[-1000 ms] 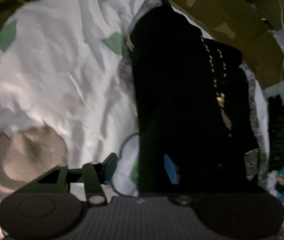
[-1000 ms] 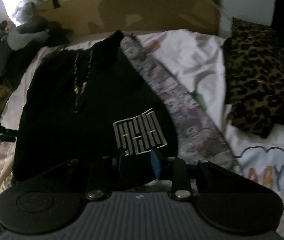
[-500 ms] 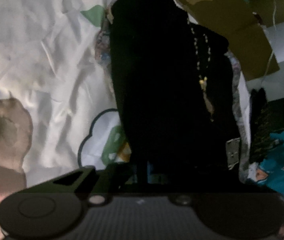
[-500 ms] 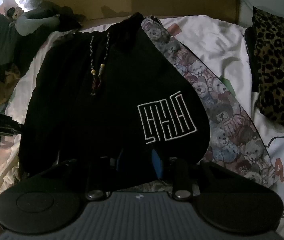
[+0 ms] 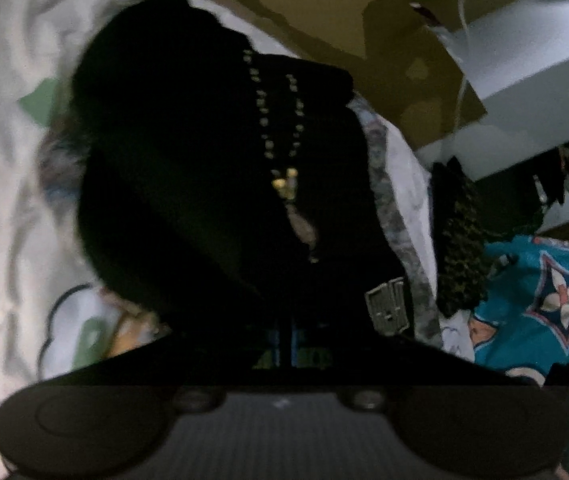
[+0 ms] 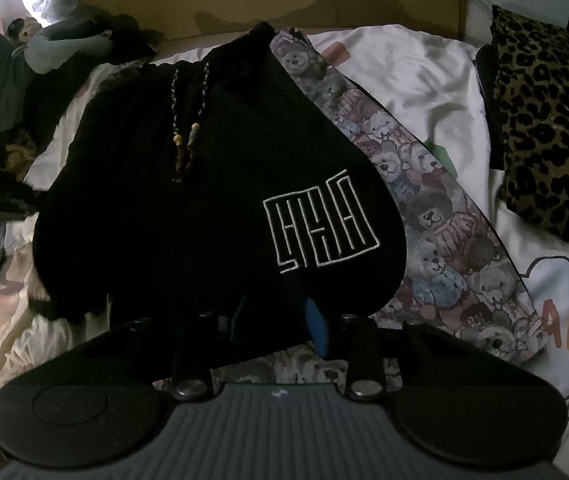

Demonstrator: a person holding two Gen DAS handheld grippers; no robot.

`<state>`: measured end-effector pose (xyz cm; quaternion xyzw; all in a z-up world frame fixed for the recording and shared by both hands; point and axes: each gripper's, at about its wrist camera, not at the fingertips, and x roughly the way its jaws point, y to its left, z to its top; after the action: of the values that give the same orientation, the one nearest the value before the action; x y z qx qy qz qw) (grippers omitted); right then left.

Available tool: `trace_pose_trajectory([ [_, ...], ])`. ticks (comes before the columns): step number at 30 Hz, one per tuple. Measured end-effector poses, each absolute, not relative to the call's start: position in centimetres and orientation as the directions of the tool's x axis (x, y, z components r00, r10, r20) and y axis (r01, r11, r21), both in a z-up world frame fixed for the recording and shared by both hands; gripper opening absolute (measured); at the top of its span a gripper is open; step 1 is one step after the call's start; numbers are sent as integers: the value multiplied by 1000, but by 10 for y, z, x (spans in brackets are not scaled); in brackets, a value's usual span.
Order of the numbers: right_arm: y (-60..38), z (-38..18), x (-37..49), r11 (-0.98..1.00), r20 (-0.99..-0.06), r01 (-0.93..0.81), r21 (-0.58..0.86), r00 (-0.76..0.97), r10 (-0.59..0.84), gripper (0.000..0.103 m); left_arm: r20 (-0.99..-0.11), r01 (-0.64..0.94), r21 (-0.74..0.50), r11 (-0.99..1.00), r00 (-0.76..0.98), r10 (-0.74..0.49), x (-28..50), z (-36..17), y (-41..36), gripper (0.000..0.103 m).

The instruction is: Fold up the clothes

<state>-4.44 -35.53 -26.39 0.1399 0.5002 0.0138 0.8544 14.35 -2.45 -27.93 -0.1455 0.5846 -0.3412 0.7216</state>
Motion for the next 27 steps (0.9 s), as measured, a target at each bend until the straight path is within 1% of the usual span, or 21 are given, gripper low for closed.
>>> trace_pose_trajectory([
  [4, -357, -266, -45, 958, -852, 123, 258, 497, 166, 41, -754, 370, -591, 717, 64, -654, 149, -280, -47, 5],
  [11, -352, -271, -44, 959, -861, 119, 256, 479, 170, 41, -808, 457, -516, 724, 21, -589, 152, -308, -88, 7],
  [13, -350, -272, -43, 960, -864, 115, 255, 472, 173, 41, -820, 460, -507, 729, 3, -573, 155, -320, -93, 11],
  [16, -346, -273, -42, 961, -869, 109, 254, 463, 177, 41, -828, 431, -510, 744, -10, -561, 160, -330, -93, 13],
  [17, -345, -274, -41, 961, -870, 108, 255, 460, 179, 41, -824, 418, -520, 745, -15, -567, 161, -330, -91, 17],
  [18, -344, -274, -40, 960, -869, 106, 259, 460, 183, 41, -816, 406, -535, 741, -20, -578, 161, -326, -89, 26],
  [19, -343, -274, -39, 960, -867, 106, 261, 462, 185, 41, -808, 396, -549, 736, -23, -589, 162, -322, -86, 32],
  [21, -340, -275, -36, 957, -865, 109, 269, 464, 190, 41, -787, 405, -563, 721, 4, -617, 162, -305, -78, 54],
  [23, -337, -275, -33, 954, -862, 106, 281, 464, 203, 42, -776, 433, -552, 713, 47, -629, 163, -286, -69, 59],
  [27, -330, -272, -31, 958, -859, 79, 275, 469, 208, 42, -746, 429, -538, 726, 160, -647, 174, -257, -35, 59],
])
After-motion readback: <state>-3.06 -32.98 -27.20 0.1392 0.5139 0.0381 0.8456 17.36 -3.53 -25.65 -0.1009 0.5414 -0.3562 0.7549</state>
